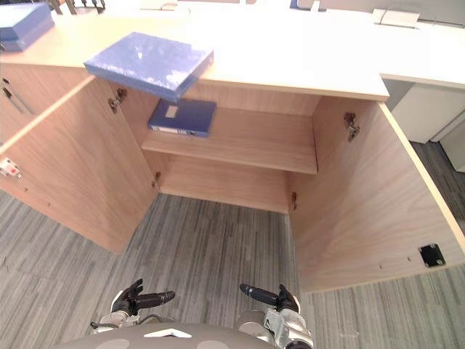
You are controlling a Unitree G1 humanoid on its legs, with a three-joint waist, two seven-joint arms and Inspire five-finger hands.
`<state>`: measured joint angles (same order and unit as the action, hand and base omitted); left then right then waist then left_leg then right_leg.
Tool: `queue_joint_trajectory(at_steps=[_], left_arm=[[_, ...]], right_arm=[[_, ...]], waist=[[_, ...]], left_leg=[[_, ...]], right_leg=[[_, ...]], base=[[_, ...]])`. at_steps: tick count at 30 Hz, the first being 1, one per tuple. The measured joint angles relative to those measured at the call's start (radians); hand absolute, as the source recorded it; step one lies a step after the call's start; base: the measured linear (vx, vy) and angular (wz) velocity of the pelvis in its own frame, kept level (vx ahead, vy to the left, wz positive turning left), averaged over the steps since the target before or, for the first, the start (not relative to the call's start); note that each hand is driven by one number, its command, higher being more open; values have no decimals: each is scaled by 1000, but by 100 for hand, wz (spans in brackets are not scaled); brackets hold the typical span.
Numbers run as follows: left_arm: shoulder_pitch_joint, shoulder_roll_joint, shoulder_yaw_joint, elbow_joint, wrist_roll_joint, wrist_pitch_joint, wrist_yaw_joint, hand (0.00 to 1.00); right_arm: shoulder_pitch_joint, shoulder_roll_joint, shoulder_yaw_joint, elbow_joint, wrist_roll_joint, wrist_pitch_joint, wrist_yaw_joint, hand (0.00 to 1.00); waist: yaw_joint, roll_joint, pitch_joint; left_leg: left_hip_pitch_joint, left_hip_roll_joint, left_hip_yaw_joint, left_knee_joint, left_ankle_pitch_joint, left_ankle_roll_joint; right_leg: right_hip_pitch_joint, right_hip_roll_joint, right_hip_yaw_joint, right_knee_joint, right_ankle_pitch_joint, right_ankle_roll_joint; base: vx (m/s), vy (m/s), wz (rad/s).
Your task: Walk over to the cabinet, pick up the folder, carry it to the office cabinet, place the folder inside the office cabinet, then close the office cabinet door
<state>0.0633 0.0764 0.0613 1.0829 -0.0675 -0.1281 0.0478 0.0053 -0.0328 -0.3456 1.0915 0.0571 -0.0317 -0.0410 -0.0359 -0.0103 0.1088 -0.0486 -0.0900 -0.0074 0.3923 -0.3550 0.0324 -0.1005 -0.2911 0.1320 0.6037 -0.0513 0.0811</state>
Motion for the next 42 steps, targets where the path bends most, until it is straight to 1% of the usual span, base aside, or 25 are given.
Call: queue_joint_trajectory(at_steps=[1,2,4,5,7,9,10,12,13,14,15,17,21,24,29,30,31,33,34,35,37,38,39,41,42], left_arm=[[1,5,-16,-6,0,0,1,100],[2,1,-12,-12,-12,6,2,100],[18,9,-17,-12,-6,8,8,100],[14,10,-17,-13,-4,8,8,100],[14,13,-16,-13,-9,14,6,100],[17,14,-16,-13,-9,16,4,100],[16,14,-15,-13,-9,16,4,100],[15,13,-14,-14,-9,16,3,100],[14,14,-12,-20,-10,17,2,100],[13,7,-4,-27,-9,16,4,100],[3,-5,2,-21,-8,18,6,100],[-20,-51,32,-10,1,17,-4,100],[-32,-58,36,-5,25,11,-23,100],[-52,-72,31,7,26,17,-15,100],[-57,-76,-4,3,27,18,6,100],[-55,-77,-18,-4,30,18,16,100],[-52,-76,-27,-21,31,18,21,100],[-42,-66,-47,-41,40,15,34,100],[-41,-67,-72,-55,52,15,40,100],[-40,-62,-102,-76,74,17,41,100],[-35,-58,-138,-117,96,16,41,100],[-20,-63,-175,-162,118,10,35,100],[-16,-65,-189,-175,124,4,29,100],[-14,-78,-215,-176,151,-3,10,100],[-12,-66,-213,-168,157,-2,10,100]], right_arm=[[0,2,-1,3,-1,-1,-2,100],[11,-2,-4,6,5,3,-4,100],[9,-3,-15,-30,28,1,13,100],[6,-3,-15,-37,28,-1,13,100],[-1,-1,-15,-41,38,-4,11,100],[-7,1,-15,-41,48,-4,8,100],[-13,2,-16,-39,50,-3,4,100],[-17,4,-17,-35,69,-2,-8,100],[-12,13,-30,-34,72,1,-12,100],[4,18,-50,-34,78,4,-14,100],[-2,14,-67,-33,80,6,-14,100],[-23,13,-102,-31,77,6,-9,100],[-19,30,-163,-13,78,5,-9,100],[-21,23,-163,-6,77,6,-9,100],[-22,9,-129,-3,76,9,-13,100],[-21,4,-113,-3,76,9,-14,100],[-18,0,-100,-1,76,8,-15,100],[-19,-8,-77,5,76,8,-17,100],[-25,-11,-76,5,74,7,-24,100],[-33,-10,-78,7,73,6,-36,100],[-44,-9,-78,12,73,5,-47,100],[-52,-11,-79,9,73,0,-54,100],[-51,-15,-82,5,73,-3,-55,100],[-52,-40,-81,-5,72,-5,-57,100],[-52,-24,-73,-4,69,-3,-57,100]], waist=[[0,-1,6],[6,-20,10],[-9,27,16],[-8,33,23],[-5,39,39],[2,34,42],[3,31,45],[3,20,55],[2,4,62],[1,-17,67],[7,10,77],[5,43,103],[-9,28,95],[-24,31,92],[-19,45,81],[-19,56,75],[-12,62,72],[6,58,70],[7,76,63],[10,62,72],[16,49,80],[25,39,85],[28,39,85],[33,90,68],[32,65,61]], left_leg=[[52,-3,25,-119,107,32],[128,-24,40,-185,142,32],[224,7,42,-235,148,39],[245,19,45,-241,148,39],[306,56,81,-242,135,16],[332,69,112,-245,123,-5],[343,73,125,-248,115,-18],[377,72,142,-263,100,-43],[401,60,140,-262,87,-65],[432,49,130,-261,73,-85],[444,66,128,-259,69,-87],[442,93,108,-237,85,-72],[457,129,28,-239,120,-52],[439,162,-44,-234,144,-60],[353,168,-128,-70,195,-129],[307,166,-128,48,221,-154],[258,160,-121,174,278,-205],[165,159,-95,370,336,-224],[84,186,-47,491,250,-203],[26,217,19,519,171,-167],[-19,237,103,443,114,-156],[-43,239,162,289,103,-143],[-49,240,178,200,115,-138],[-73,256,165,-45,238,-111],[-56,236,165,-88,251,-103]], right_leg=[[-6,-22,-33,52,7,-4],[-22,-47,-43,114,-5,-11],[-86,-18,-204,323,-86,-36],[-99,-4,-244,347,-116,-40],[-136,58,-371,281,-179,-52],[-167,99,-429,151,-177,-59],[-186,126,-453,50,-164,-61],[-204,187,-469,-229,-50,-62],[-194,211,-466,-383,41,-75],[-167,214,-447,-440,218,-148],[-158,238,-450,-437,216,-179],[-162,261,-443,-379,152,-184],[-158,248,-486,-253,32,-176],[-127,242,-543,-277,21,-171],[-28,249,-584,-401,31,-156],[21,264,-593,-455,36,-149],[71,269,-592,-504,31,-155],[113,268,-590,-543,22,-155],[141,265,-605,-550,16,-151],[173,254,-614,-555,21,-137],[203,223,-615,-552,22,-129],[226,187,-615,-546,19,-110],[228,174,-615,-540,11,-93],[224,193,-592,-515,-20,-29],[224,175,-575,-530,-12,-17]], base=[[-70,123,-21],[54,52,-26],[235,97,-28],[181,76,-26],[214,70,-36],[233,47,-42],[430,3,-48],[460,-65,-27],[599,-146,-2],[507,-127,-9],[489,-113,-20],[477,-152,-21],[347,-119,34],[306,-39,69],[262,-10,46],[263,-38,27],[223,-34,17],[149,-21,7],[215,-39,19],[184,-31,19],[164,56,6],[195,179,-1],[178,253,-3],[159,272,0],[117,186,9]])
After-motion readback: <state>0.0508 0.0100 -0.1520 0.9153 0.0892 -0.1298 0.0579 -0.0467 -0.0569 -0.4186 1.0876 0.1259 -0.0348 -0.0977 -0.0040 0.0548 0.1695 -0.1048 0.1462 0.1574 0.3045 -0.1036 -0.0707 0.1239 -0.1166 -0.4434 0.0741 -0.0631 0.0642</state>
